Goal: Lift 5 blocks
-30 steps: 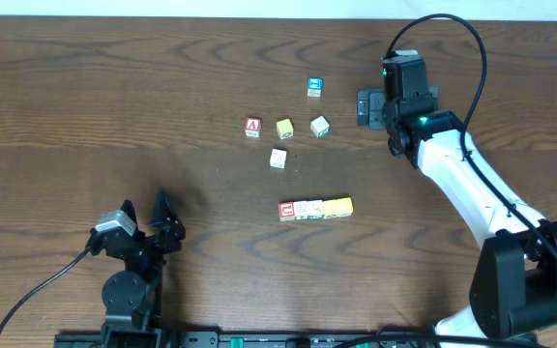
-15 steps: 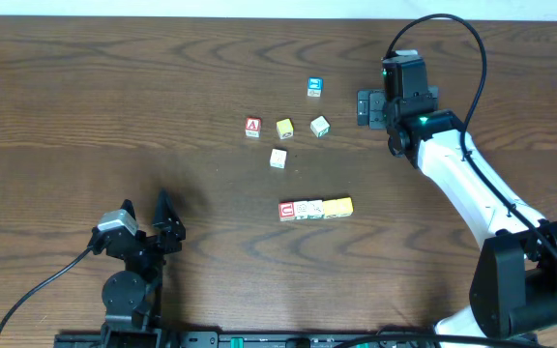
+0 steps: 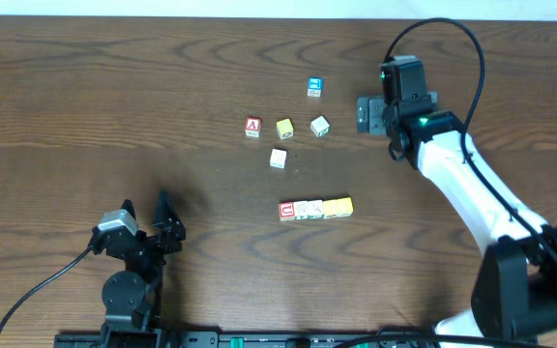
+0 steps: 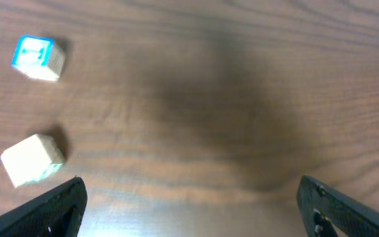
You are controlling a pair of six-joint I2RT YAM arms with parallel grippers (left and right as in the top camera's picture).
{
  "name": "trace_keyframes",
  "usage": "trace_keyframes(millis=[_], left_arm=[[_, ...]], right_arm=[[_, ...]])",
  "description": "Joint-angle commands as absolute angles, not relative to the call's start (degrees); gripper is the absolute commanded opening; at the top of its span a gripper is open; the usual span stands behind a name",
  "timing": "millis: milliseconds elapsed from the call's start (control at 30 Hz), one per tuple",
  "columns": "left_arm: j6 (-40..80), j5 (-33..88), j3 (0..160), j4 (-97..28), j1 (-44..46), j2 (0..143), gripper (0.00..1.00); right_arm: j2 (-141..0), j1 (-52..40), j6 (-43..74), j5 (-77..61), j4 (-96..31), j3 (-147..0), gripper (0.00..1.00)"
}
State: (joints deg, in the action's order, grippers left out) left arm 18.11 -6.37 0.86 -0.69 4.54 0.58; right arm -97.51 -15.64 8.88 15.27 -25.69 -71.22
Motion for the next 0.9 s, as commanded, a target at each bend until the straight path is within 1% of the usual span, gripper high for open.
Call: trace_keyframes(millis=[0,200,300,433,600,733,867], left_arm=[[17.4,-7.1,0.2,-3.6,4.2,0.2,0.72],[17.4,-7.1,0.2,-3.6,4.2,0.2,0.72],[17.4,-7.1,0.2,-3.6,4.2,0.2,0.72],[17.4,-7.1,0.2,-3.6,4.2,0.2,0.72],[17.4,-7.1,0.2,-3.6,4.2,0.2,0.72],[17.4,-7.1,0.2,-3.6,4.2,0.2,0.72],[17.4,-7.1,0.2,-3.6,4.2,0.2,0.72]], right_arm=[[-88.2,-18.7,8.5,15.6,-29.2,-71.9,0.99],[-72.0,-22.9,8.5,15.6,-37.0,-71.9,0.99],[-64.3,-22.9,8.5,15.6,-40.2,-71.9,0.99],[-55.4,-22.2,8.5,15.7,-40.5,-71.9,0.99],[-47.3,-20.6,9.1,13.9,-46.2,-71.9,0.99],[-42.6,-19.4,9.1,13.8,-46.4,-71.9,0.99],[-39.2,-16.4,9.1,12.5,-46.9,-71.5,0.99]])
